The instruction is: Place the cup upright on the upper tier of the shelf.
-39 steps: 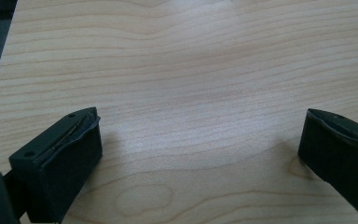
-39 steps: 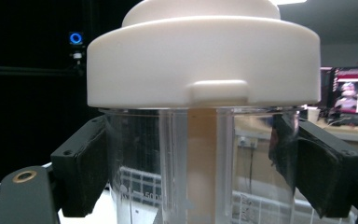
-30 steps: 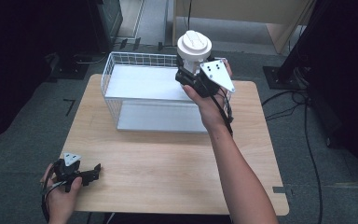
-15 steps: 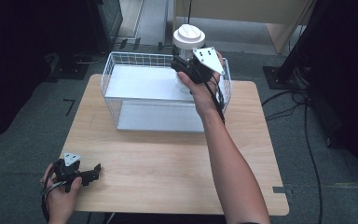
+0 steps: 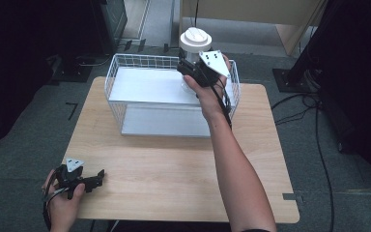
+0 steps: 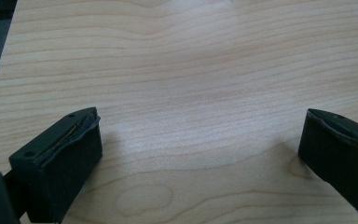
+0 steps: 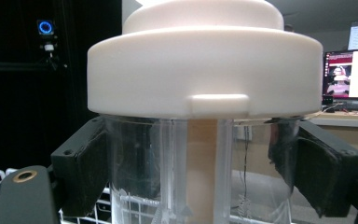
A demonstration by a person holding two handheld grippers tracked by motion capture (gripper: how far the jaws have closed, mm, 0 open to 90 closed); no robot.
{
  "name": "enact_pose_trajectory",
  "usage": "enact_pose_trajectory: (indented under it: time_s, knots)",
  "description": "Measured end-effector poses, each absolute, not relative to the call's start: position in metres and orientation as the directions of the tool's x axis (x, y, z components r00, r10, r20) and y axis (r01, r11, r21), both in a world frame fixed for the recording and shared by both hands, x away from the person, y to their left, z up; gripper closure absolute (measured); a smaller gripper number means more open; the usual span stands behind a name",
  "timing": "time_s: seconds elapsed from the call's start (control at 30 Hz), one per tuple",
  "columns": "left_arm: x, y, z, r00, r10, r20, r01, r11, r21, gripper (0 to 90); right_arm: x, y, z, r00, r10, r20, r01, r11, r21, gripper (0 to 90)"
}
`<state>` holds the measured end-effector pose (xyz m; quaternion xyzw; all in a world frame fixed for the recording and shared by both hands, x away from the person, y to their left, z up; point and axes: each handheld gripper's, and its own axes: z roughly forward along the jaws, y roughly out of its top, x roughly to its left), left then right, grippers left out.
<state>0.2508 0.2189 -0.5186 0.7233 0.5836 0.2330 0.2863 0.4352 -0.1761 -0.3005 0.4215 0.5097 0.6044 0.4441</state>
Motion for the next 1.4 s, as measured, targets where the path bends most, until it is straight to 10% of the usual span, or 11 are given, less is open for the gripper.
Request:
enact_pose_trajectory:
  time_s: [0.47,1.4]
  knots:
    - [0.251,0.219,-0.519,0.211,0.978,0.004,0.711,-0.156,0.685,0.0,0.425,-0.187,-0.294,-0.325,0.943,0.072,-0.058,-0.096,0.994,0.0]
    - [0.251,0.219,-0.519,0.213,0.977,0.01,0.712,-0.162,0.684,0.0,0.352,-0.232,-0.334,-0.358,0.932,-0.056,-0.062,0.037,0.997,0.0]
